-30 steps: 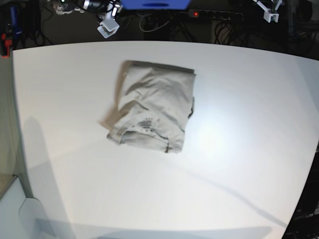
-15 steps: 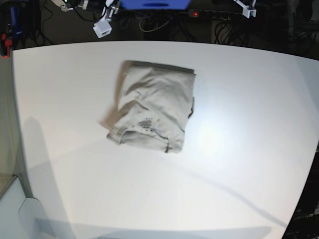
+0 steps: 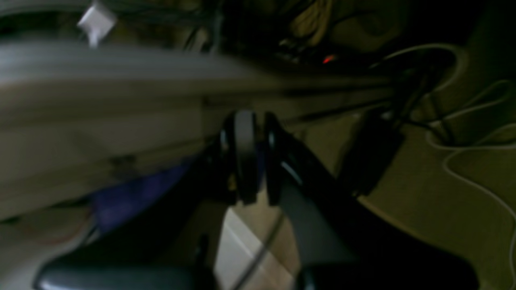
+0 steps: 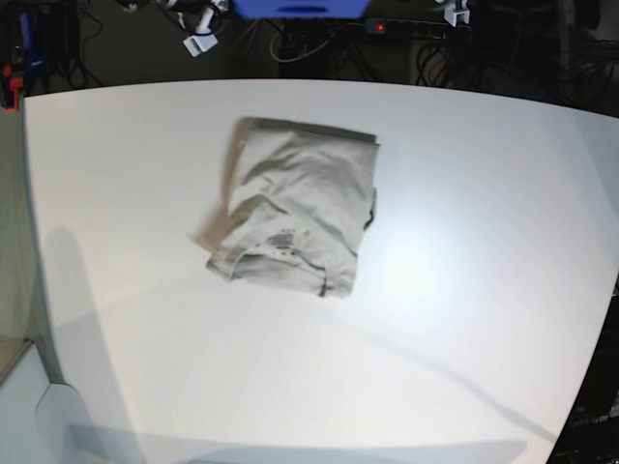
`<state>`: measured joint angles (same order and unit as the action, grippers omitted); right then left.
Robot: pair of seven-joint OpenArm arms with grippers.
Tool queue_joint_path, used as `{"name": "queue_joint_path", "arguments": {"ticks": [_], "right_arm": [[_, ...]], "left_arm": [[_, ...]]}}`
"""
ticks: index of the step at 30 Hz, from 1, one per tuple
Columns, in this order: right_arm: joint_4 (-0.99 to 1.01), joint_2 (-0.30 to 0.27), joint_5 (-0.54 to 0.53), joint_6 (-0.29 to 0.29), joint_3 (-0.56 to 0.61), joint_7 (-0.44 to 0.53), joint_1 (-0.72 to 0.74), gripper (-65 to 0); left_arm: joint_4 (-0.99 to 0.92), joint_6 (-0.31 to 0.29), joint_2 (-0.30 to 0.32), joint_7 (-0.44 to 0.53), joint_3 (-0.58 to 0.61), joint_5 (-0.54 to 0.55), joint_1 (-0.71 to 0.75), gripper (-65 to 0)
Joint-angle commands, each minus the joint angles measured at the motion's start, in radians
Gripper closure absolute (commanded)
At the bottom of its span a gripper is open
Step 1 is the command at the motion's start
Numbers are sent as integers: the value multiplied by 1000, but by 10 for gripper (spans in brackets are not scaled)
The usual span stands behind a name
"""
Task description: Layout the t-shirt on the table in an organized manner, then fold the t-shirt properly
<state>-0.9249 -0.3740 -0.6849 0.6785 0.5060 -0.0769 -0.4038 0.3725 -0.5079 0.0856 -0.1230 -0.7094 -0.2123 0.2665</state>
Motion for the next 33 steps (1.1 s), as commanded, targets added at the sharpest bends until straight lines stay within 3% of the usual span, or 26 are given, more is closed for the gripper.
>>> {"name": "queue_joint_path", "arguments": {"ticks": [1, 5, 10, 18, 22, 27, 30, 33], "right_arm": [[39, 10, 9, 20, 6, -8, -4, -31], [240, 51, 9, 20, 6, 41, 81, -31], [481, 96, 9, 20, 6, 133, 190, -31], [660, 142, 6, 20, 3, 180, 293, -31], [742, 172, 6, 20, 1, 299, 306, -32], [800, 217, 8, -243, 6, 452, 303, -35], [806, 234, 8, -354, 6, 470, 305, -35], [804, 244, 8, -426, 6, 470, 306, -33]], "left_arm": [[3, 10, 10, 6, 1, 3, -19, -650], [-27, 10, 9, 4, 1, 3, -60, -650], [-128, 10, 33, 4, 90, 3, -141, -498], [-146, 12, 38, 3, 152, 3, -180, -275], [-145, 12, 38, 6, 152, 3, -189, -187], [-145, 12, 38, 7, 153, 3, -201, -163], [-145, 12, 36, 7, 153, 3, -201, -162], [-145, 12, 29, 4, 152, 3, -203, -161]]}}
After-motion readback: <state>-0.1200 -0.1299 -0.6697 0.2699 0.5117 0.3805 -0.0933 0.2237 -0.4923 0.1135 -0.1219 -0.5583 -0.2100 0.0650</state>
